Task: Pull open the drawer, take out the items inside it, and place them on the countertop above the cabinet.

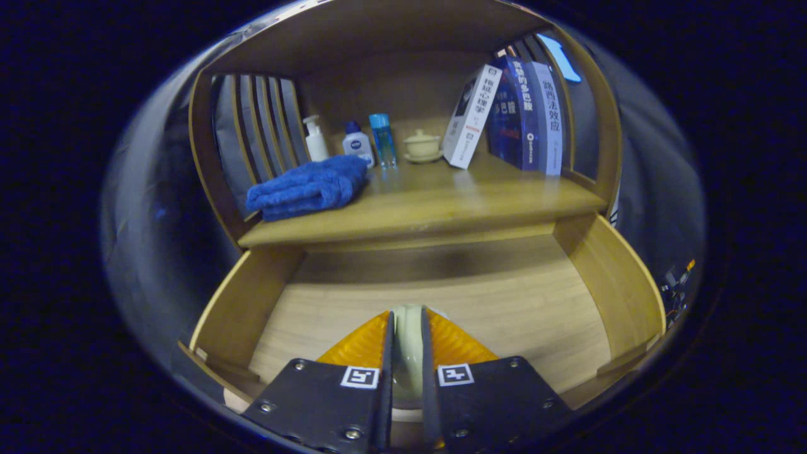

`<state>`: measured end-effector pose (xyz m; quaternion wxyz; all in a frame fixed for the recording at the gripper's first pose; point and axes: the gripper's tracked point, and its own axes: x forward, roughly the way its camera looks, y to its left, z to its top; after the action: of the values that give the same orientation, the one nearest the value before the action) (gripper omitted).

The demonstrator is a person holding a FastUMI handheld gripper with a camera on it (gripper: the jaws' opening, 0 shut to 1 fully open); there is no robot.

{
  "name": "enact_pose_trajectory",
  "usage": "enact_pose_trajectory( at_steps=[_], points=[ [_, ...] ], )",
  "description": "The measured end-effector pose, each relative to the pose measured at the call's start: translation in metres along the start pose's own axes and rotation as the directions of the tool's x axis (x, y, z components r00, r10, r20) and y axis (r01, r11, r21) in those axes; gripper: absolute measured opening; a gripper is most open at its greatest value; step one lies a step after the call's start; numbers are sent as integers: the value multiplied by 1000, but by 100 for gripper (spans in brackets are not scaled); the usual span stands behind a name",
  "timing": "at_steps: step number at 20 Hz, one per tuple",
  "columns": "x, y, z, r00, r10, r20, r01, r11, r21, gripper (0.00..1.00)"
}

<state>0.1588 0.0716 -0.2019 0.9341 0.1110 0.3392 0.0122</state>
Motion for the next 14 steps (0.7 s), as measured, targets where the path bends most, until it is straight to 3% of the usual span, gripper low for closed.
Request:
enact_pose_trajectory(
  at_steps=[14],
  points=[
    [-12,17,125,970,43,239,-56,997,46,20]
  ],
)
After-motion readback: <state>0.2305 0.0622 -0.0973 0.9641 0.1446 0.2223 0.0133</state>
